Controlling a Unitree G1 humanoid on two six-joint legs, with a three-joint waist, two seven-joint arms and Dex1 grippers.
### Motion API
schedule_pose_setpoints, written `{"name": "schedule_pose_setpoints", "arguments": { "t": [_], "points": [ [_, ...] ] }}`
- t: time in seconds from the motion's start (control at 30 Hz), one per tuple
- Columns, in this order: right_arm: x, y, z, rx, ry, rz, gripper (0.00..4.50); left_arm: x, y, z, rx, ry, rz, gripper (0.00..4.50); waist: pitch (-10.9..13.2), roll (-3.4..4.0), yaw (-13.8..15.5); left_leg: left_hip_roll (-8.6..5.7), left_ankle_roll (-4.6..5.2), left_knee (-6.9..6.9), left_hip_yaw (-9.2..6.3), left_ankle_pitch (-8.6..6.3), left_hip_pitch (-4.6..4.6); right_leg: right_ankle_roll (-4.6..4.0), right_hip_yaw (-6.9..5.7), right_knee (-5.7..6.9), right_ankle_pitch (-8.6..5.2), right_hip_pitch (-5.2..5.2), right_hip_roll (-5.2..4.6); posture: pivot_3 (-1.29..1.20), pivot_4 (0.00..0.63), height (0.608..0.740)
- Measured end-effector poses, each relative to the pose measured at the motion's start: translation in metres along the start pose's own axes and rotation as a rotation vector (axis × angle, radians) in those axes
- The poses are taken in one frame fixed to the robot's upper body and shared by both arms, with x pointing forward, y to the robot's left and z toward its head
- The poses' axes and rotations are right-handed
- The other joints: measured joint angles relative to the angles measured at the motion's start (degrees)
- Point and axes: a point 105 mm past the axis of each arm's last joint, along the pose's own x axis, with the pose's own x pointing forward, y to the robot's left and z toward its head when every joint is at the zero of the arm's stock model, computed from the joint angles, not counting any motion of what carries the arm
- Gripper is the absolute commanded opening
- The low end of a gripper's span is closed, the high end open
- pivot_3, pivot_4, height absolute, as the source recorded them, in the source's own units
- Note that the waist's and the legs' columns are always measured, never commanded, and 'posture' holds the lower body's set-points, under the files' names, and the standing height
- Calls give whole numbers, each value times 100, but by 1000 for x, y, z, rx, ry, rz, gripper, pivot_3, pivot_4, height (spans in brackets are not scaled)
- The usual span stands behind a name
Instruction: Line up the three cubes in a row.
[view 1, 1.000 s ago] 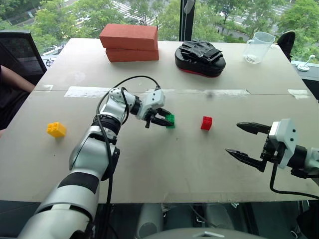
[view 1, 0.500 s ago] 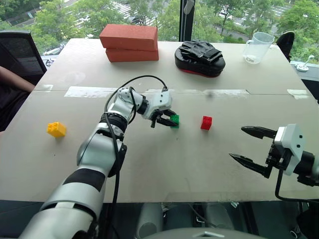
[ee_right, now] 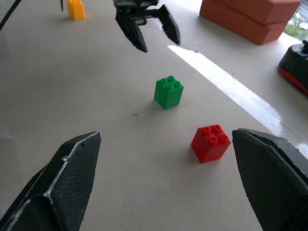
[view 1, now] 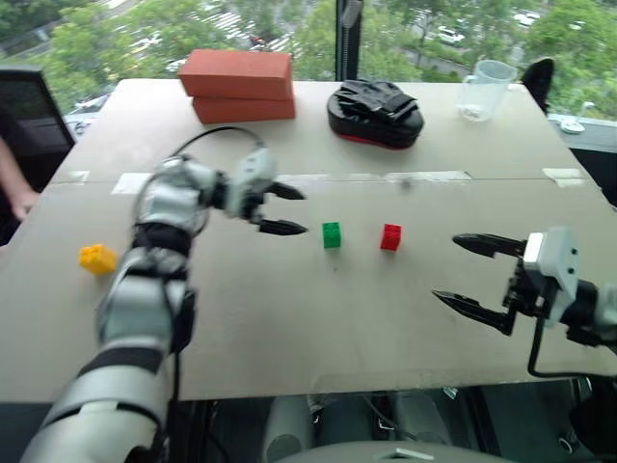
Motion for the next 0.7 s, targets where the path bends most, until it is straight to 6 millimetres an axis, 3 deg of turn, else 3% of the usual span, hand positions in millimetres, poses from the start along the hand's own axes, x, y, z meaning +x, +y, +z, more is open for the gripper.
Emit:
{"name": "schedule_pose_setpoints", "arguments": {
  "t": [0.07, 0.2, 0.27, 0.37, 0.53, 0.7],
  "points": [
    [8, -2, -1, 20, -20, 28, 4500, -27, 1, -6, -99, -44, 199, 4142, 2, -4, -13, -6, -1, 2, -14, 1, -6, 2, 8, 1, 0, 2, -6, 0, 150, 740],
    [26, 1, 0, 17, -59, 122, 4500, -91, 3, -23, -180, -46, 805, 4142, 1, -8, 103, -16, 0, 8, -17, 0, 0, 21, 13, -3, -10, 17, -12, 0, 150, 740],
    [32, 1, 1, 22, -77, 151, 4500, -120, -8, -42, -276, -21, 1063, 4142, -1, -11, 180, -21, -1, 22, -31, 0, 1, 15, 4, -4, -14, 25, -8, 0, 150, 740],
    [37, 3, 5, 13, -92, 204, 4500, -148, -24, -61, -378, 25, 1306, 4142, -7, -20, 260, -21, -8, 36, -54, -4, 2, 4, -15, -4, -22, 41, -8, 0, 150, 740],
    [39, -1, 4, 21, -89, 233, 4500, -165, -35, -77, -459, 92, 1422, 4142, -13, -29, 273, -20, -29, 37, -71, -16, 2, -14, -20, -4, -13, 44, -27, 0, 150, 740],
    [41, -2, 8, 7, -94, 242, 4500, -174, -29, -85, -479, 130, 1430, 4142, -14, -28, 232, -21, -29, 30, -63, -16, 1, -22, -36, -4, -10, 38, -32, 0, 150, 740]
  ]
}}
